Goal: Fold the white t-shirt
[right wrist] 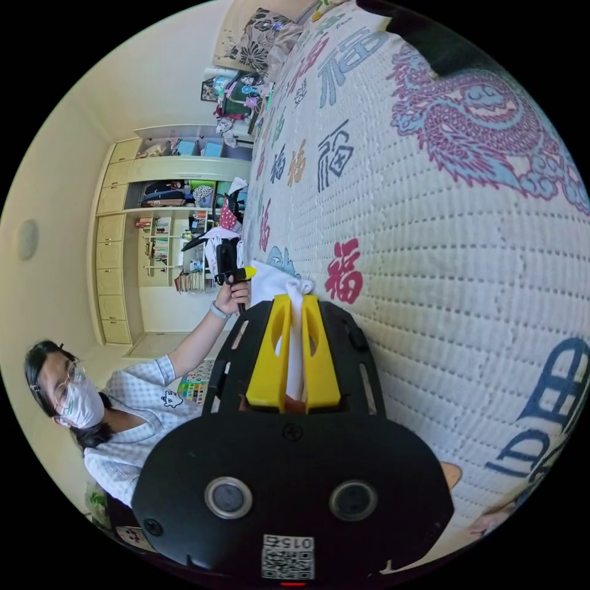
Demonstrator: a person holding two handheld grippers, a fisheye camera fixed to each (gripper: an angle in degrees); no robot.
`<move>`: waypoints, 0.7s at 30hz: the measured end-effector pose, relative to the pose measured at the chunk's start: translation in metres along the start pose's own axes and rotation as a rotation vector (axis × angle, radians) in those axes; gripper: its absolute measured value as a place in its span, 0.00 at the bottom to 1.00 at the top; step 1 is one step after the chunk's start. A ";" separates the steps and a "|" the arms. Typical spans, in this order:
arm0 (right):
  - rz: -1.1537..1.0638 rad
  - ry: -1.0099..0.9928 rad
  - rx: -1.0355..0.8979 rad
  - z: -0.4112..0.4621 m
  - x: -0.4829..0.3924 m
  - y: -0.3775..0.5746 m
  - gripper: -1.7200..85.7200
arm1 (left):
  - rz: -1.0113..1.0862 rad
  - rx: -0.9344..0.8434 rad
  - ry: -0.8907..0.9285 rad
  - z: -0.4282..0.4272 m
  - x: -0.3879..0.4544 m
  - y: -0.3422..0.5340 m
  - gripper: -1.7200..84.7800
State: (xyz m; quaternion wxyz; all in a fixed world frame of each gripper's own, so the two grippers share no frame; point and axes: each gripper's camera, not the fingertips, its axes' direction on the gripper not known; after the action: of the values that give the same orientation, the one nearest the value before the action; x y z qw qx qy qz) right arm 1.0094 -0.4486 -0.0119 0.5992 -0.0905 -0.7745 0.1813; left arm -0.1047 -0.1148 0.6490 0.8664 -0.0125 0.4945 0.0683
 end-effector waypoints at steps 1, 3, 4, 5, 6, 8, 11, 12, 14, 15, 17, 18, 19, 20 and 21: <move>0.008 0.008 -0.003 -0.002 -0.001 0.000 0.06 | 0.001 -0.009 -0.003 -0.001 -0.001 -0.002 0.03; 0.003 0.031 -0.010 -0.004 -0.005 0.004 0.07 | -0.011 -0.003 0.011 -0.014 -0.005 -0.001 0.05; 0.008 0.038 0.005 -0.009 -0.007 0.011 0.08 | -0.016 0.007 0.014 -0.020 -0.005 0.002 0.06; 0.009 0.022 0.025 -0.016 -0.009 0.023 0.10 | -0.012 0.020 0.016 -0.033 -0.005 0.010 0.09; 0.005 0.006 0.030 -0.020 -0.009 0.029 0.11 | -0.002 0.010 0.003 -0.045 -0.002 0.022 0.10; 0.010 -0.037 0.030 -0.028 -0.009 0.062 0.13 | 0.015 -0.015 -0.023 -0.058 0.003 0.047 0.11; 0.012 -0.012 0.099 -0.034 -0.008 0.097 0.13 | 0.004 0.050 -0.018 -0.076 0.002 0.083 0.12; 0.009 -0.015 0.124 -0.034 -0.007 0.101 0.13 | -0.009 0.111 0.017 -0.081 -0.001 0.087 0.12; -0.032 -0.069 0.201 -0.031 -0.008 0.102 0.14 | -0.007 0.193 0.054 -0.084 -0.002 0.081 0.13; -0.045 -0.083 0.211 -0.029 -0.009 0.099 0.14 | 0.008 0.226 0.067 -0.081 0.002 0.073 0.14; -0.078 -0.072 0.215 -0.015 -0.014 0.084 0.17 | 0.016 0.219 0.065 -0.069 0.006 0.056 0.14; -0.076 -0.056 0.208 -0.011 -0.015 0.080 0.17 | 0.022 0.201 0.090 -0.060 0.008 0.045 0.14; -0.075 -0.033 0.178 -0.001 -0.014 0.073 0.17 | 0.026 0.191 0.106 -0.056 0.009 0.040 0.14; -0.083 -0.050 0.163 0.008 -0.013 0.067 0.16 | 0.029 0.165 0.125 -0.047 0.012 0.032 0.13; -0.085 -0.070 0.158 0.012 -0.011 0.065 0.15 | 0.039 0.129 0.124 -0.038 0.018 0.025 0.12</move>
State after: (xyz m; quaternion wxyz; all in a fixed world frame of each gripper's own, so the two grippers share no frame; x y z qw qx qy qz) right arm 0.9962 -0.3949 -0.0501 0.5841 -0.0036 -0.7814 0.2196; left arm -0.1315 -0.0921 0.6157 0.8316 0.0487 0.5508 0.0523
